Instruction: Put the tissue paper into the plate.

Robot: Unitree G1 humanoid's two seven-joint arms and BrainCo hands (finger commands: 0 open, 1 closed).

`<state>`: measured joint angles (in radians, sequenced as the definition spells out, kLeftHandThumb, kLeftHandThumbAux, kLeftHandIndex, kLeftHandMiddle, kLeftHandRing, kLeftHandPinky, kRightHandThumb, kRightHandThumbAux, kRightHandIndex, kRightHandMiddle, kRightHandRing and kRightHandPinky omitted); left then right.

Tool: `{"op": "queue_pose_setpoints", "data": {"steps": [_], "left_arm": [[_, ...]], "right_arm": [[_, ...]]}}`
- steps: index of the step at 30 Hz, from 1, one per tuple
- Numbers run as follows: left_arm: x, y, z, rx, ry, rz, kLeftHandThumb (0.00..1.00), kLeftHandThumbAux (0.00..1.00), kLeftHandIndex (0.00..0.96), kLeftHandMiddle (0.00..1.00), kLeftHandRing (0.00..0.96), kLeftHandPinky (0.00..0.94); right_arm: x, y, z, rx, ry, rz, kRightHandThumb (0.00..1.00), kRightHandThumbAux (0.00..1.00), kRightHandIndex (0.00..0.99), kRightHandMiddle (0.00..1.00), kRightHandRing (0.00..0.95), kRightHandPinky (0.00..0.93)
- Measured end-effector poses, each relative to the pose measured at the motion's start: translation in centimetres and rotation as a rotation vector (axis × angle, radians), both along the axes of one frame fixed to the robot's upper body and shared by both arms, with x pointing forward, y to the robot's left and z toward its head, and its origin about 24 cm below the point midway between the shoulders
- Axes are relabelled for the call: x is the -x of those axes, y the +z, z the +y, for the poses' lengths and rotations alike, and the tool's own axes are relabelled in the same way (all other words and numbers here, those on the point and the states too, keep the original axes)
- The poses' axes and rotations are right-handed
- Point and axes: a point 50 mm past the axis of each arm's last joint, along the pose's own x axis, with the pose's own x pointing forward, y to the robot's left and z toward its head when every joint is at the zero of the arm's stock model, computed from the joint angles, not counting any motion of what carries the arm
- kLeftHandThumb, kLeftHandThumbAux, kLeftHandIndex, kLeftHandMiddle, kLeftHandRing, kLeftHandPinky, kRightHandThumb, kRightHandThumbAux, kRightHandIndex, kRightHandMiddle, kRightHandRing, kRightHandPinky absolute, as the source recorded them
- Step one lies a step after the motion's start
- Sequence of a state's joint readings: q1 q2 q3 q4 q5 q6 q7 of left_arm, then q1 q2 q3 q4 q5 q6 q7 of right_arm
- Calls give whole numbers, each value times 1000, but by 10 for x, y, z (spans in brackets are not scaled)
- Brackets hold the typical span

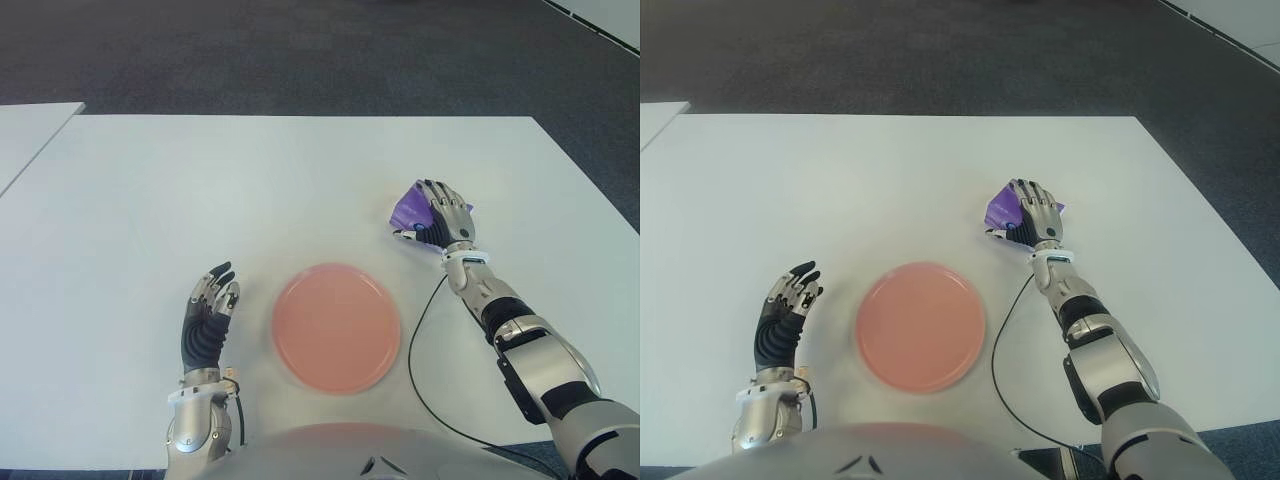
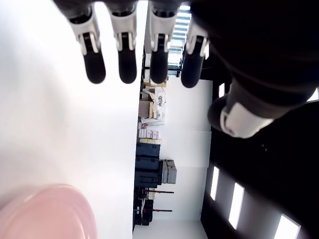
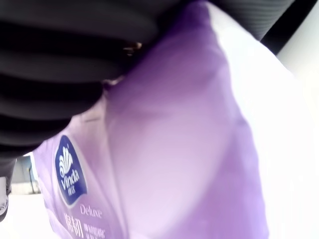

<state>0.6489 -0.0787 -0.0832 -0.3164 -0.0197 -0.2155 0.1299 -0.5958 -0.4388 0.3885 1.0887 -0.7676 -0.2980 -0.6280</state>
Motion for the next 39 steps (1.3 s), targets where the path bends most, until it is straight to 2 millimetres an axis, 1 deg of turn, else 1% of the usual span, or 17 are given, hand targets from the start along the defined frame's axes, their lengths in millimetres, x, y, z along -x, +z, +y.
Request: {"op": "queue_pose_setpoints", "data": {"steps": [4, 10, 20, 31, 39], "left_arm": [[0, 0, 0, 0, 0, 0, 241, 574, 250, 186, 188, 221], [0, 0, 0, 0, 1, -1, 243, 577, 244, 179, 179, 212], [-1, 0, 1, -1, 2, -2, 250, 577, 244, 174, 173, 213], [-2, -1, 4, -9, 15, -15, 253, 580, 238, 171, 172, 217], [-4, -5, 3, -4, 16, -8, 263, 590, 250, 187, 186, 223]], "right_arm": [[-1, 2, -6, 7, -2, 43, 235, 471, 0, 4, 0, 11], [-5, 6, -9, 25, 6, 97, 217, 443, 0, 0, 0, 5], [-12, 13, -10, 42, 10, 136, 242, 469, 0, 1, 0, 18], [-13, 15, -14, 50, -2, 143, 259, 475, 0, 17, 0, 23], [-15, 20, -17, 54, 11, 131, 267, 476, 0, 19, 3, 32]]}}
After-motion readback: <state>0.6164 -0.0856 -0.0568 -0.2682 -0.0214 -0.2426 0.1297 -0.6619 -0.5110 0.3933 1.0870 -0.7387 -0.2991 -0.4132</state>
